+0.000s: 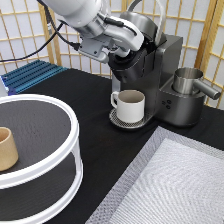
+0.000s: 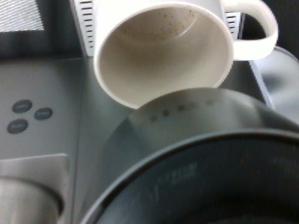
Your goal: Make coffee
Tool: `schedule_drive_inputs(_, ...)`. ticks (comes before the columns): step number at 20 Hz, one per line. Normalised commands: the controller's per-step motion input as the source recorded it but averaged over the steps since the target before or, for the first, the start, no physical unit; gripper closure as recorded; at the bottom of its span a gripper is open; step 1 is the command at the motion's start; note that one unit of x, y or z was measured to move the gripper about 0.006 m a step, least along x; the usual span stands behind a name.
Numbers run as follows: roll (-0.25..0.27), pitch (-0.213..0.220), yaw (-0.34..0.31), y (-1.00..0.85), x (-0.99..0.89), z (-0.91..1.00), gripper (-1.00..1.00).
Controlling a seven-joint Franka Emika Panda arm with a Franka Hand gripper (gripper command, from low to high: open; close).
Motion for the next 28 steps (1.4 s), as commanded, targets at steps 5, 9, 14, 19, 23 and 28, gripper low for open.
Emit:
schedule_drive_inputs(5,-0.110,-0.001,0.001,0.15,-0.13,0.00,1.00)
schedule_drive_inputs(9,-0.145,0.000,0.000,0.19,-0.08,0.00,1.00)
schedule_drive_inputs(14,-0.174,-0.003,0.000,0.24,-0.09,0.01,1.00)
schedule_drive_inputs(19,-0.232,-0.005,-0.001,0.27,-0.09,0.06,-1.00)
schedule_drive_inputs(23,-0.250,-0.006,0.000,0.26,-0.13,0.16,-1.00)
schedule_drive_inputs(28,-0.208,-0.010,0.000,0.21,-0.13,0.26,-1.00)
